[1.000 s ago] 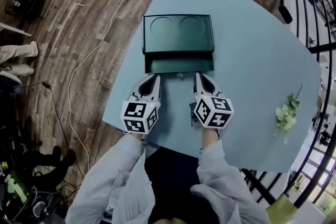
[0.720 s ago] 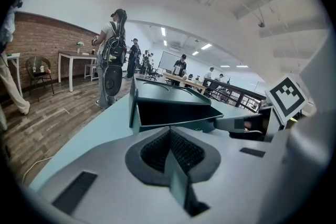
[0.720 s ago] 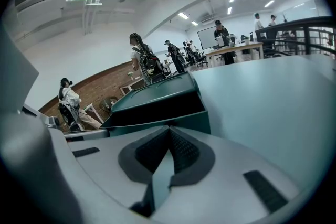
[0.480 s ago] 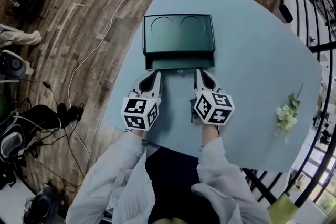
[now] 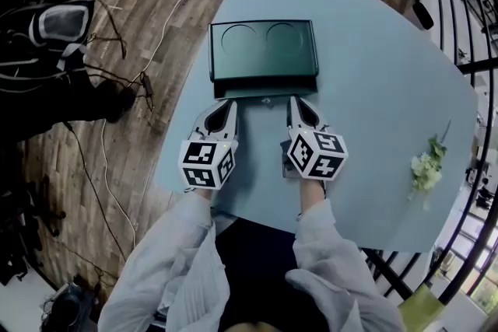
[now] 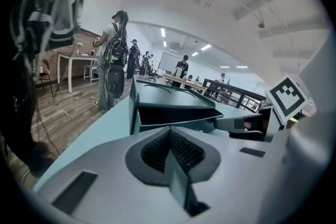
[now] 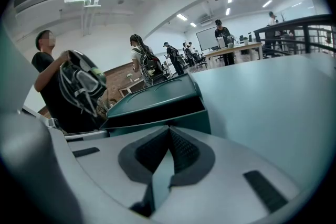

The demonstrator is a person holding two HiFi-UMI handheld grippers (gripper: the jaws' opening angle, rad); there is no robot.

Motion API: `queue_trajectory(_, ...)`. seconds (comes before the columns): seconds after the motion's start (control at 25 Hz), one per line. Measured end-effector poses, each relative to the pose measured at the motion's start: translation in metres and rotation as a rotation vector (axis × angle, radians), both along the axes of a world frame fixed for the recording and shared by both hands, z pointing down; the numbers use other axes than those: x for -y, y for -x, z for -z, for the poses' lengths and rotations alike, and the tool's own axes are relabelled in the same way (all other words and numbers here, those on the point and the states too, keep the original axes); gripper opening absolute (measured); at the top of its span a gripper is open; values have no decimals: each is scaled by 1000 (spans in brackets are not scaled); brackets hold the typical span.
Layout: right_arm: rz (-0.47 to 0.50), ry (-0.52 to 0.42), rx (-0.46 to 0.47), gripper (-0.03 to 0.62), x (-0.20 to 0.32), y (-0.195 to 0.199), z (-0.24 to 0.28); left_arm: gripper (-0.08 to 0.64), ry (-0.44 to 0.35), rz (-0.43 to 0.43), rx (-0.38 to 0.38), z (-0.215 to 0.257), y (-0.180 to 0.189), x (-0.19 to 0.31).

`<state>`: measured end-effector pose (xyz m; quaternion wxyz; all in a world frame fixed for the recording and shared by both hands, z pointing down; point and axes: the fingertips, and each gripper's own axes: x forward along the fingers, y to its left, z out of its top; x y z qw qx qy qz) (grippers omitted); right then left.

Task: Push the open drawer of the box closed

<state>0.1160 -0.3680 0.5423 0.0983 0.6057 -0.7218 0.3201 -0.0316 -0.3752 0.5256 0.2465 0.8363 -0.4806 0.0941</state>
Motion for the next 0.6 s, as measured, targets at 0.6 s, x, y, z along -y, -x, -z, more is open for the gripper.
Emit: queue_trajectory(0.6,7,-18,17,8,11,-1,1,15,-5,17,14,-1,-1,11)
